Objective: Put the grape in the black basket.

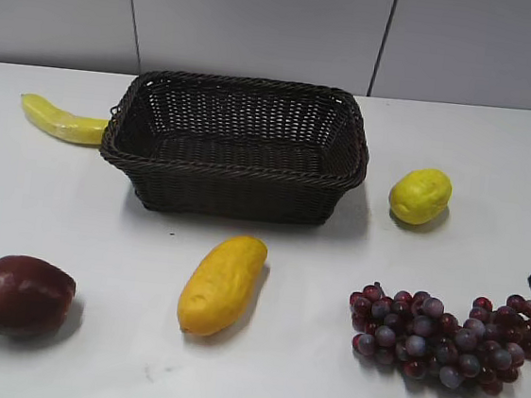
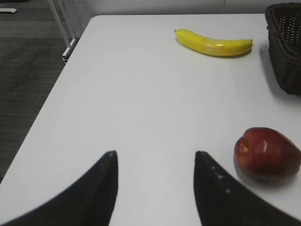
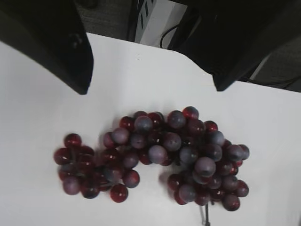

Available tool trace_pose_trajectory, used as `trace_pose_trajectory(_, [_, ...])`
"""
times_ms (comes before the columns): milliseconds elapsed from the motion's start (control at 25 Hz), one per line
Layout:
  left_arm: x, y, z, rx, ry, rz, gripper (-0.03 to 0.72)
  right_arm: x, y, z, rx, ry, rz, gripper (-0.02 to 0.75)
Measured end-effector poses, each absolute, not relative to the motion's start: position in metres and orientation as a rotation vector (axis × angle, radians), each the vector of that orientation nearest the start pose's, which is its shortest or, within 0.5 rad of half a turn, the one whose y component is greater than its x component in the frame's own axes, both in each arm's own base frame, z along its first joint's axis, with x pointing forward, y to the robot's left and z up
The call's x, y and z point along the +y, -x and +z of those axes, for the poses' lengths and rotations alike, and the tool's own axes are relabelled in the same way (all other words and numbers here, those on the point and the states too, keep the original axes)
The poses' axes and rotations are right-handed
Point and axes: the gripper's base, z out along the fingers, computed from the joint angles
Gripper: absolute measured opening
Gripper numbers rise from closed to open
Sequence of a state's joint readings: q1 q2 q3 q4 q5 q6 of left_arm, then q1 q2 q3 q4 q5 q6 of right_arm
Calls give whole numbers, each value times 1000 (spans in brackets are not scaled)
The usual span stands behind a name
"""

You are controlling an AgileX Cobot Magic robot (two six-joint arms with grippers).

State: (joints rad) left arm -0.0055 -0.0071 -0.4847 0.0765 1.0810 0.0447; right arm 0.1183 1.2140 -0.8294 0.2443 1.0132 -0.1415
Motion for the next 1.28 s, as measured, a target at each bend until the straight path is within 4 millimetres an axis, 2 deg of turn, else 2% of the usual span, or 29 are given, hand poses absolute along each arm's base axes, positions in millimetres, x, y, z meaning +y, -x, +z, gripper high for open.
trace_pose_trajectory(320, [6,5,272,2072,-48,116,480,95,-221,245,2876,592,284,558])
trace_pose_trajectory(520, [6,5,272,2072,-48,116,480,116,-226,220,2927,727,249,554])
trace_pose_trajectory(840, [6,5,272,2072,-48,116,480,122,-240,175,3059,795,164,554])
trace_pose_trajectory(1120, [6,5,272,2072,-48,116,480,125,-250,147,3101,823,118,552])
trace_pose_trajectory(1200, [6,5,272,2072,-48,116,480,125,-251,142,3107,821,117,523])
trace_pose_trajectory(1280, [6,5,272,2072,-48,116,480,126,-251,140,3111,825,115,445])
